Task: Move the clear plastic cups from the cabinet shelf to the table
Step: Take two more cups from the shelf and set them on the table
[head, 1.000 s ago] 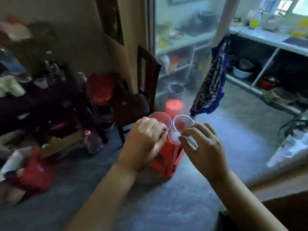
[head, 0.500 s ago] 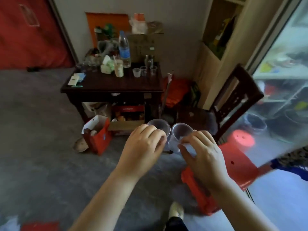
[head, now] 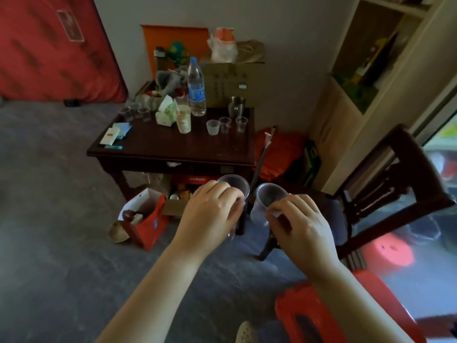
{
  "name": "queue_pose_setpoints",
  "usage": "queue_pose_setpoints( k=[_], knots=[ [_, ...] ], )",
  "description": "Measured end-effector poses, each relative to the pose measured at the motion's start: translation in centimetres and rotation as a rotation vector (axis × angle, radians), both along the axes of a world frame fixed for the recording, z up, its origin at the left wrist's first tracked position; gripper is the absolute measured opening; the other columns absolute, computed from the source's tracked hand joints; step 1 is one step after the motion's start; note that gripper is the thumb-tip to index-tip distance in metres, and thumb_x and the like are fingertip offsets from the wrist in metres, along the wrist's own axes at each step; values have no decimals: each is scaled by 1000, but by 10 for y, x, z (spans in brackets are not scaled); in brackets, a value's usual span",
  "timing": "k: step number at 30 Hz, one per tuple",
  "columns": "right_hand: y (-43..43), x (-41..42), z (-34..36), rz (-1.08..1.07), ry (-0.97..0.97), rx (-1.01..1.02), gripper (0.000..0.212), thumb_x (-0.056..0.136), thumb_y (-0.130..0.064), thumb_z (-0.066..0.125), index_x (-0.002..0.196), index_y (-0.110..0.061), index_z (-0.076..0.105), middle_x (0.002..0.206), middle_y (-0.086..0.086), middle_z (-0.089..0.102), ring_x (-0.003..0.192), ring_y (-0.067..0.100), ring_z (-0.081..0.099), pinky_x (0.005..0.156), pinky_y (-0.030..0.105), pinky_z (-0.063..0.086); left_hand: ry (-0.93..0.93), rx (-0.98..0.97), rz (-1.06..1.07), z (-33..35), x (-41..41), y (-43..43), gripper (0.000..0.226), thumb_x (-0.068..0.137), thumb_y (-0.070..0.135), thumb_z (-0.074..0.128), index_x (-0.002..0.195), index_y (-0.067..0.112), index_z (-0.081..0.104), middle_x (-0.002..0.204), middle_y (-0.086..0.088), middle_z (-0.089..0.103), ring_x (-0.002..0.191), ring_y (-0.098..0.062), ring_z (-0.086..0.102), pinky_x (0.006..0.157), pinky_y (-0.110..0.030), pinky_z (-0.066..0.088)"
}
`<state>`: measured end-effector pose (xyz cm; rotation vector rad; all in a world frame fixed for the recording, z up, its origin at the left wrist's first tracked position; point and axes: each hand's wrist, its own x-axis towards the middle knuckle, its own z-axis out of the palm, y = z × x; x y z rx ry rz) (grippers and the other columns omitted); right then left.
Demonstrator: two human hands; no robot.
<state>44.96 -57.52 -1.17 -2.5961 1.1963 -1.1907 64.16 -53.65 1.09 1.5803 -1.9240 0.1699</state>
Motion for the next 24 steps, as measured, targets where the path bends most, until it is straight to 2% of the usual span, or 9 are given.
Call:
queue_pose_setpoints(
  k=[5,10,15,20,24],
  knots=[
    [-83,9,-1,69,-2,41,20,89,-30,53,91,-13,64,89,-1,63,85,18,55,69,27,47,-2,4,36,-4,6,-80,6,85,22,64,84,16,62,77,3,60,76,-15,51,70,-26,40],
    [-132,43,-18,138,11,77,16,88,-25,54,88,-12,63,85,0,63,83,20,55,67,29,48,-6,77,134,-17,31,-118,5,83,19,67,82,15,63,74,1,62,74,-19,54,68,-29,43],
    [-186,75,-24,200,18,92,21,91,-30,50,89,-13,63,86,-2,63,86,19,55,69,26,47,-22,102,189,-23,60,-164,4,83,18,66,82,14,64,74,0,63,74,-21,57,66,-31,46],
    [-247,101,-42,192,63,119,19,91,-27,53,91,-12,64,88,-1,64,86,20,55,71,29,48,8,144,137,-44,92,-231,6,86,18,61,83,13,63,76,0,63,75,-19,58,73,-28,45],
    [-308,125,-48,187,173,140,9,86,-18,66,88,-10,67,85,2,65,83,26,58,68,39,51,32,194,69,-54,120,-294,6,87,18,58,83,14,61,79,0,62,76,-20,57,66,-33,49]
  ],
)
